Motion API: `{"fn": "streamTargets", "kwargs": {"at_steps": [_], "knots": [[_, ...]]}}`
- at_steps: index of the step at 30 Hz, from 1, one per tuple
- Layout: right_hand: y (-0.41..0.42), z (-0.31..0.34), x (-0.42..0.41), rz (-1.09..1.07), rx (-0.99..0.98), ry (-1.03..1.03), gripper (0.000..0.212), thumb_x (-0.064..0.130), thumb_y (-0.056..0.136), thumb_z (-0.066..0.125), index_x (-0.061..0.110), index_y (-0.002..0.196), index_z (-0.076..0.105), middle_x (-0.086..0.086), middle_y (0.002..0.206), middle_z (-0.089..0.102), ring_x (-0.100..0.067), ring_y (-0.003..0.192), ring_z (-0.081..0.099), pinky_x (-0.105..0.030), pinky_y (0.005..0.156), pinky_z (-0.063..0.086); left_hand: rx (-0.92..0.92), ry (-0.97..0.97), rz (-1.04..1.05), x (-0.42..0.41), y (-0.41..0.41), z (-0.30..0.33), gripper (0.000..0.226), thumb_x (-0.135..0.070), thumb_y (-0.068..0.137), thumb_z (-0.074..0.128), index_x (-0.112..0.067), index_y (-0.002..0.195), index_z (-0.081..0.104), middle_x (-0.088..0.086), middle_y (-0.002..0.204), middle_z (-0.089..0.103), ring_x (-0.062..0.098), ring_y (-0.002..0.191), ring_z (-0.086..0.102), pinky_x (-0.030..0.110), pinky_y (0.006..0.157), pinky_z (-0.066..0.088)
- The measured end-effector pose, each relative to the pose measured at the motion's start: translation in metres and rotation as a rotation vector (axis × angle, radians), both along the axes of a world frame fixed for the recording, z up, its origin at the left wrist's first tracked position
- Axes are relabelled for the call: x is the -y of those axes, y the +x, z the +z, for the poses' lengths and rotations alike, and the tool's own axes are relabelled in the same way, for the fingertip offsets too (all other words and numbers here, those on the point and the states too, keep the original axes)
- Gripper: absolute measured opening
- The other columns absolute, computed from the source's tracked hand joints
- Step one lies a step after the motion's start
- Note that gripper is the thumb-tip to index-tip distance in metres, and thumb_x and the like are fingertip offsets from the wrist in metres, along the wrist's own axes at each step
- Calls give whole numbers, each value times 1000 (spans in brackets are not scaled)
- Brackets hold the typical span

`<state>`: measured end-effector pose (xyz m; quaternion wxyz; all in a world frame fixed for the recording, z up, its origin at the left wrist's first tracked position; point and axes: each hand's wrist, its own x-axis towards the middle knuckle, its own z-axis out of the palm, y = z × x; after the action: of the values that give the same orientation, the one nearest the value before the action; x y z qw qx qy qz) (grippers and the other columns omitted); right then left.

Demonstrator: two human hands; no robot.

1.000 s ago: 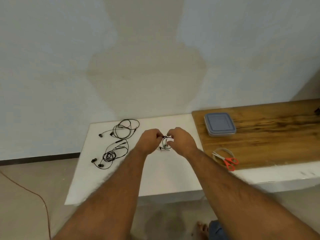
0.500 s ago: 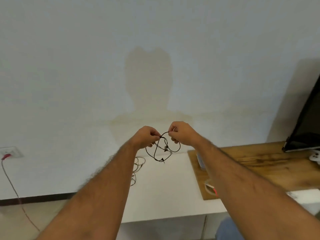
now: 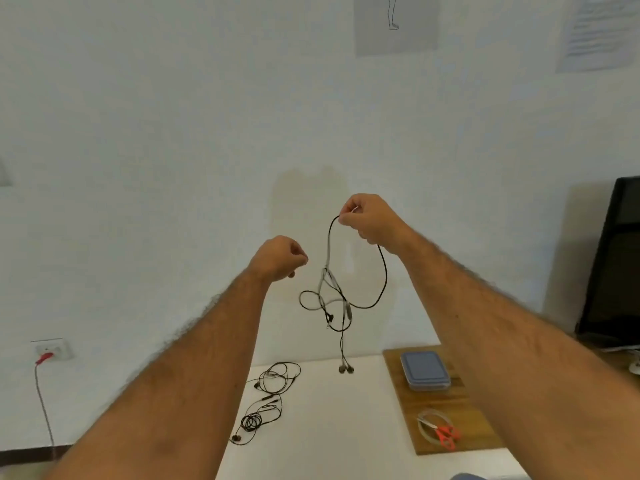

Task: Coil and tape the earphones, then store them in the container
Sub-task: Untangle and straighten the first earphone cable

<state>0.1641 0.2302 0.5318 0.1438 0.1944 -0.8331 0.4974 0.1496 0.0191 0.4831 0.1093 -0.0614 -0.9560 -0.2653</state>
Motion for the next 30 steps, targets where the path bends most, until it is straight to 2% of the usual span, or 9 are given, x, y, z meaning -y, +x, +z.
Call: {"fn": "streamTargets", "kwargs": {"at_steps": [5,8,12,15,19,23,25,27,30], "knots": [[-4,12,9,-14,-51,39,8,13,91,58,14,84,58,11,61,47,3,41,43,-10,40,30,124,441,-152,-14,14,15,30,-40,99,49,-19,110,66,-3,103,73,12,77,63,26,64,43],[-10,14,16,-44,-80,9,6,14,92,58,13,86,58,9,63,49,-4,51,42,-16,46,32,187,405,-244,-22,18,12,35,-51,94,53,-23,111,66,-7,102,73,11,78,62,26,65,42],[-19,20,23,-67,-128,-67,6,15,89,61,15,82,60,10,60,49,-1,45,42,-15,44,33,254,229,-267,-21,9,-12,17,-33,93,62,-18,99,69,-6,94,74,10,78,65,23,61,44],[-27,23,19,-141,-264,227,4,16,82,65,20,82,65,13,67,53,-2,59,50,-20,58,40,185,189,-155,-8,-4,-30,15,-27,95,58,-15,96,68,-2,91,74,12,78,67,24,66,49],[-42,15,3,-365,-258,659,21,8,83,56,24,91,67,8,89,60,-17,89,59,-27,67,41,19,229,112,28,-19,-36,22,-27,94,54,-17,80,67,-1,88,74,18,81,69,27,67,49],[-52,5,-10,-518,-201,499,15,13,86,56,21,90,68,5,91,64,-19,85,60,-28,65,43,56,233,210,56,-27,-41,23,-27,88,62,-16,70,70,6,81,74,23,82,69,32,71,52],[-56,5,-10,-372,-71,328,4,19,86,65,16,87,68,6,75,57,-14,67,55,-23,57,41,67,335,199,58,-27,-46,21,-26,88,64,-12,73,71,6,83,74,21,79,69,29,65,50],[-56,5,-4,-183,61,204,11,20,86,69,10,84,65,3,61,47,-11,46,40,-20,43,33,64,428,149,52,-26,-47,20,-24,90,64,-10,77,72,4,85,74,17,74,66,22,58,45],[-56,9,5,-26,147,90,19,18,87,67,11,75,55,-2,62,37,-13,46,27,-22,42,26,84,505,70,37,-25,-40,17,-22,91,64,-7,88,71,3,81,72,13,69,65,18,58,41]]}}
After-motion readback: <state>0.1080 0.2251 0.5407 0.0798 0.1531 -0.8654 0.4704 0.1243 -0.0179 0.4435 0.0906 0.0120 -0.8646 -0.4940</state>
